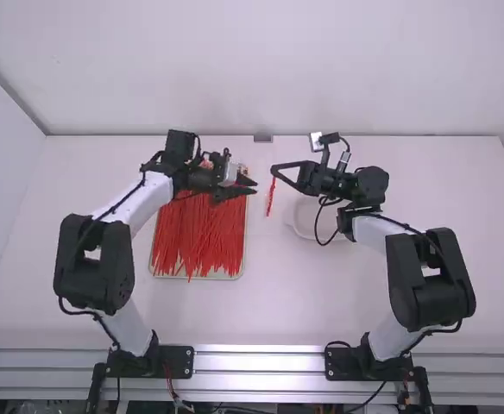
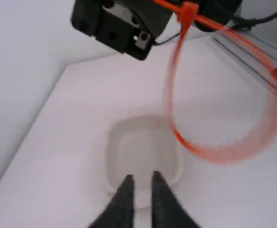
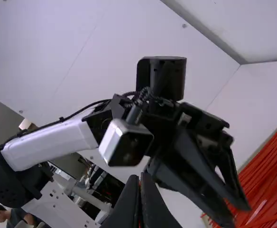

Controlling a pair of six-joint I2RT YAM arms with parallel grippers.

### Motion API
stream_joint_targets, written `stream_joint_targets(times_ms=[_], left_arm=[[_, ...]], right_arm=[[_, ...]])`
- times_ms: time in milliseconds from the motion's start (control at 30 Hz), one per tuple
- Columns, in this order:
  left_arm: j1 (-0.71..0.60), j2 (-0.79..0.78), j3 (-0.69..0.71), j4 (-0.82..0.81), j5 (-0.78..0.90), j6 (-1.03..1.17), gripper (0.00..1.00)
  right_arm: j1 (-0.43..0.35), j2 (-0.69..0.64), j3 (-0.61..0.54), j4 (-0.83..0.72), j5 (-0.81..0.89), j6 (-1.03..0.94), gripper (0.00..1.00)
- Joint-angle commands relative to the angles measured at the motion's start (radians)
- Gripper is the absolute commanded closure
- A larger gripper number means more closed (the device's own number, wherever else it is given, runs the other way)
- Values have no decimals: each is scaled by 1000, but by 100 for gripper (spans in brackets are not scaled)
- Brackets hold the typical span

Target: Fasten the cable tie

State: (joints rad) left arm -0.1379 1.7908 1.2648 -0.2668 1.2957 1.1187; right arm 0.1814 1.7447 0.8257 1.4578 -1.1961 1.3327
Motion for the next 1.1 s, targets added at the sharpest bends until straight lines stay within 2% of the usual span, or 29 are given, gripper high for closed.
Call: stream_joint_targets(times_ms=[0,33,133,233,333,633,1067], left_arm=[[7,-44,-6,11,82,-31,70],[3,-45,-6,17,85,-30,64],[-14,-45,-6,42,97,-31,58],[-29,-45,-6,63,127,-31,55],[-41,-47,-6,99,146,-36,56],[-46,-47,-6,323,190,-287,64],[-112,-47,-7,325,136,-285,63]], right_arm=[[3,-5,27,9,-11,3,100],[3,-5,27,9,-11,3,100],[3,-5,27,9,-11,4,100],[3,-5,27,9,-10,6,100],[3,-5,27,9,-8,5,100],[3,-5,27,9,-8,3,100],[3,-5,27,9,-3,3,100]])
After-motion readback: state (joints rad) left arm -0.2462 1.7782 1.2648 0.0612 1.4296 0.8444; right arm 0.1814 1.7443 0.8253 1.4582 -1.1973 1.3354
